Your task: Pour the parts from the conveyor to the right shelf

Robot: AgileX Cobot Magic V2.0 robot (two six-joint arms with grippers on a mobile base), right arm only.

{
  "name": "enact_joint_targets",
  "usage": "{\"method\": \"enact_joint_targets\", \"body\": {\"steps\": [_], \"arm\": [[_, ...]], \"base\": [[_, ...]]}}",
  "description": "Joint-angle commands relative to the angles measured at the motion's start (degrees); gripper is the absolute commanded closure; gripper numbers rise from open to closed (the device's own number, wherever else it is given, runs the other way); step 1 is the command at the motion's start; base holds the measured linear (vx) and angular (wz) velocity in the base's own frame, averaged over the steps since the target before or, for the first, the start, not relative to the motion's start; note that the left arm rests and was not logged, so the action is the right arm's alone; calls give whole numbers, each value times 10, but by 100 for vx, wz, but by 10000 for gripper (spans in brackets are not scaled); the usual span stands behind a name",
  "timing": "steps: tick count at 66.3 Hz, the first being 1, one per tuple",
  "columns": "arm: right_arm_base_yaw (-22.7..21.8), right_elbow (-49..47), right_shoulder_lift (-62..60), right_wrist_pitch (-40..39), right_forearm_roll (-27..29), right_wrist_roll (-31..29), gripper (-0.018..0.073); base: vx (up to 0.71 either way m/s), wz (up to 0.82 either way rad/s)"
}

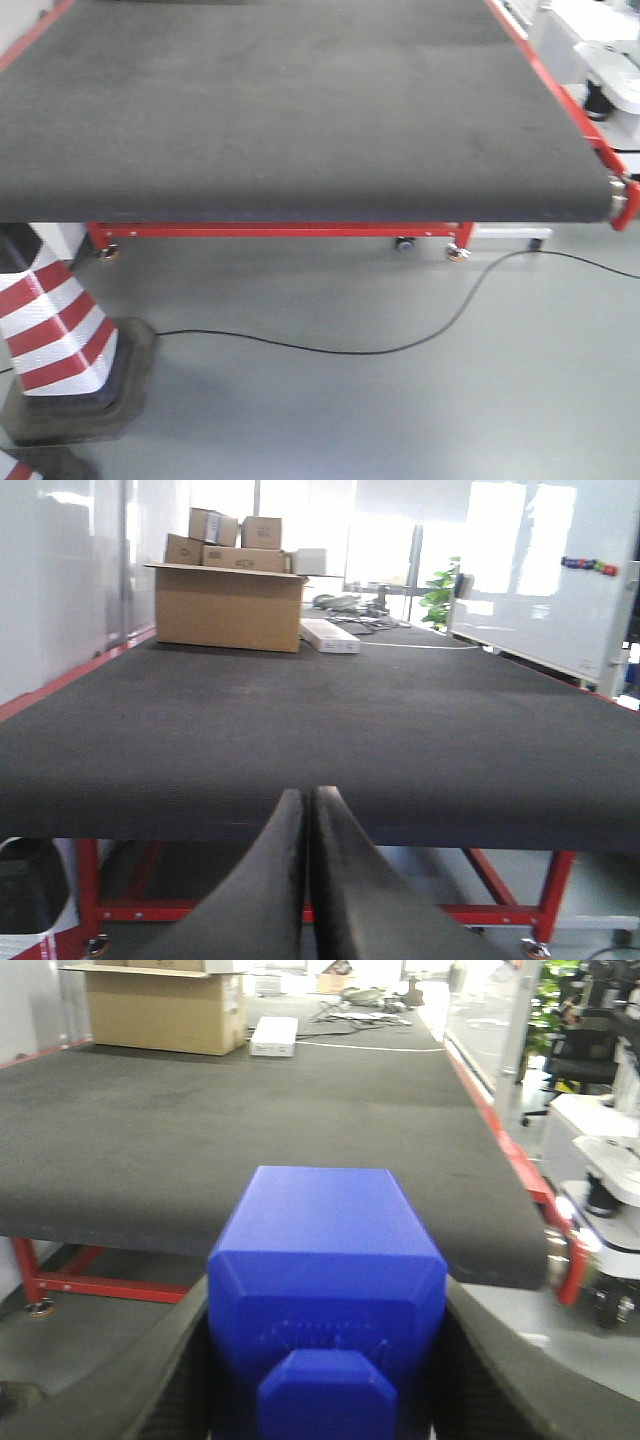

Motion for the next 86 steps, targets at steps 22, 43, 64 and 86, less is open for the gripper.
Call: {"method": "enact_joint_targets", "body": {"steps": [22, 43, 64, 86], "arm": [[-3, -15, 7, -44, -1, -6, 564], [-3, -15, 7, -44, -1, -6, 564], [-3, -15, 7, -44, -1, -6, 564], [-3, -15, 7, -44, -1, -6, 564]], "base": [[-10, -61], [-12, -89], [-15, -61], [-16, -61]]}}
